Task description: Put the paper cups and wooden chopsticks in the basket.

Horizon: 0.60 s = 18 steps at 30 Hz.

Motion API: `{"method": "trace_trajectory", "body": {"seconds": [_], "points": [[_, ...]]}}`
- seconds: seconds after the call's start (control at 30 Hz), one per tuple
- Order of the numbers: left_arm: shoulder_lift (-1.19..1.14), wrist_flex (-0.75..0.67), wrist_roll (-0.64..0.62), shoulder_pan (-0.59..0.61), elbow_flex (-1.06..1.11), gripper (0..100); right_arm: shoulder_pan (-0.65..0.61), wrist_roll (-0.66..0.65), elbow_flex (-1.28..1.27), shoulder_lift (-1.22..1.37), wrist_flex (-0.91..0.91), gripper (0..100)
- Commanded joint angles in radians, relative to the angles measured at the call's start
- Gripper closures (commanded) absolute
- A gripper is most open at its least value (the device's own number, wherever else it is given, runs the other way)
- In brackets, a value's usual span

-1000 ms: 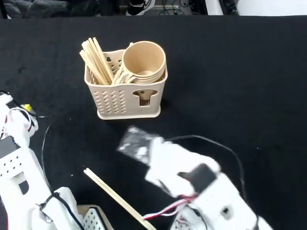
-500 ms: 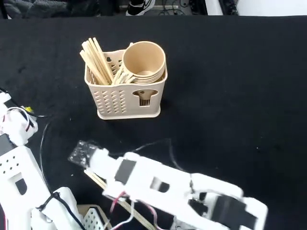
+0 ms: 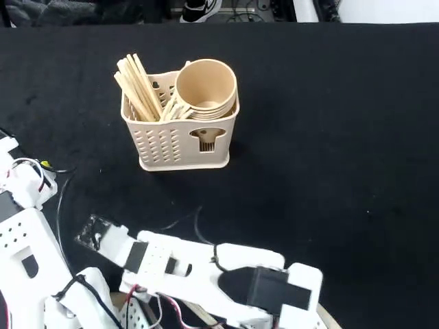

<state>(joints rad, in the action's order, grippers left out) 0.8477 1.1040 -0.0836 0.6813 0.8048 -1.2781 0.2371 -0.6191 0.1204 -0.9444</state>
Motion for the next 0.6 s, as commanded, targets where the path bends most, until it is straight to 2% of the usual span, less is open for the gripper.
{"method": "trace_trajectory", "body": {"seconds": [0.0, 0.07, 0.1, 0.23, 0.37, 0.57], "points": [[0.012, 0.000, 0.005, 0.001, -0.018, 81, 0.043, -0.002, 0.059, 0.033, 0.006, 85.8], [0.012, 0.002, 0.005, 0.001, -0.016, 81, 0.043, -0.003, 0.059, 0.033, 0.012, 95.8], [0.012, 0.002, 0.005, 0.001, -0.016, 81, 0.040, -0.003, 0.056, 0.036, 0.014, 96.7], [0.012, 0.000, 0.005, 0.001, -0.007, 81, 0.041, -0.003, 0.036, 0.033, 0.008, 95.3], [0.012, -0.002, 0.005, 0.001, 0.005, 81, 0.040, -0.003, 0.027, 0.031, -0.003, 98.6], [0.012, 0.000, 0.005, 0.001, 0.008, 81, 0.038, -0.003, 0.071, -0.001, -0.127, 98.7]]}}
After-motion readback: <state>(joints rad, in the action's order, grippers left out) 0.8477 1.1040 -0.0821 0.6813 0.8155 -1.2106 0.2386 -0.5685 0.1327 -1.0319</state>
